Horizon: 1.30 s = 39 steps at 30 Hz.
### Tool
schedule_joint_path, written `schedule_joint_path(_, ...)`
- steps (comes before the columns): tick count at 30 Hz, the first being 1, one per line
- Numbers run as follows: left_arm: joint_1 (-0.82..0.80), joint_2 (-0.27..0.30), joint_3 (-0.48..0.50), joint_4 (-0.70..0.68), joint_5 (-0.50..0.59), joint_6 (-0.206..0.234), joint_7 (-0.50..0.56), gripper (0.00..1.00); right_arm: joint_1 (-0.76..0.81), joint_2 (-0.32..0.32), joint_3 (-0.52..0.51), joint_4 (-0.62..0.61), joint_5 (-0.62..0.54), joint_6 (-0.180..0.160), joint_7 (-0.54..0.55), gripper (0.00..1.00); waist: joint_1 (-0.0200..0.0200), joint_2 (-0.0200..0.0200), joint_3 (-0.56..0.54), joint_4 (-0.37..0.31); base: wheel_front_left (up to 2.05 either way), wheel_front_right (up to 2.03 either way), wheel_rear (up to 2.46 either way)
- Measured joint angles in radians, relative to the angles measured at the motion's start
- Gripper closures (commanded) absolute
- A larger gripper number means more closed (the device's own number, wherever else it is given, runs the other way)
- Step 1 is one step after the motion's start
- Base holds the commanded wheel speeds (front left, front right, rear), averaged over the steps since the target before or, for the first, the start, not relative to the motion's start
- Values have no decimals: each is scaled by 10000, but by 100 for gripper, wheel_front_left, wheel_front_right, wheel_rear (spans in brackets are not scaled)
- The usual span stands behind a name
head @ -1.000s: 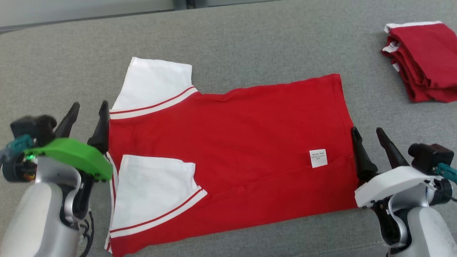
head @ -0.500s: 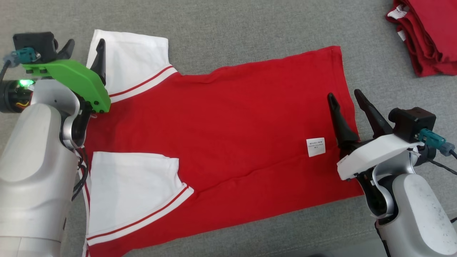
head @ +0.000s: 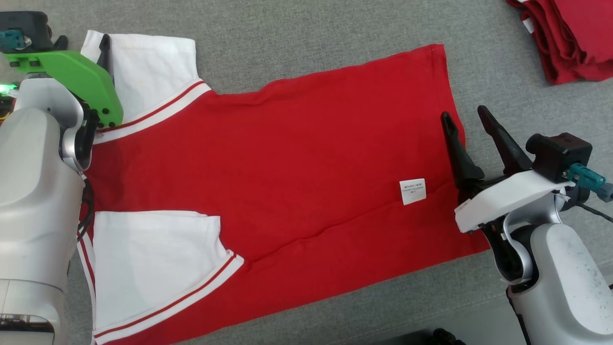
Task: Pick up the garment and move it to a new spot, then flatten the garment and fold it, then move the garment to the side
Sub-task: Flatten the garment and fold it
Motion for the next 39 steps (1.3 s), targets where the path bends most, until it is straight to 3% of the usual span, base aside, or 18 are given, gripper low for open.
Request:
schedule_joint_path(1,-58,6,-38,81,10,-38,13,0,0,-2,-17,-17,0,0,0,0,0,0,-3,-6,0,0,0)
schedule_joint_path(2,-105,8,-75,157,10,-73,38,22,0,-6,-36,-35,0,0,2,0,0,0,-12,-6,0,0,0)
schedule_joint_path(3,-138,8,-98,230,10,-86,44,58,-1,-4,-42,-48,0,-2,2,0,0,0,-22,-6,0,0,0)
schedule_joint_path(5,-198,6,-178,372,15,-171,52,100,-8,-2,-46,-77,-4,0,4,0,0,0,-48,0,0,0,0)
schedule_joint_path(11,-287,-115,-407,558,81,-351,-4,100,-217,-153,-77,-102,-44,0,81,0,-1,0,-171,123,0,0,0)
schedule_joint_path(18,-384,-257,-577,228,-2,-696,-466,100,-1320,-945,-15,491,-324,0,623,0,0,0,-437,472,0,0,0)
schedule_joint_path(30,311,-431,-1007,-1563,-439,-968,-708,100,-3852,-2477,1218,4079,-341,0,2568,0,0,0,-768,1623,0,0,0)
schedule_joint_path(39,925,-435,-1064,-2523,-635,-940,-600,100,-4167,-2803,1908,5064,368,0,3055,0,-1,0,-929,2170,0,0,0)
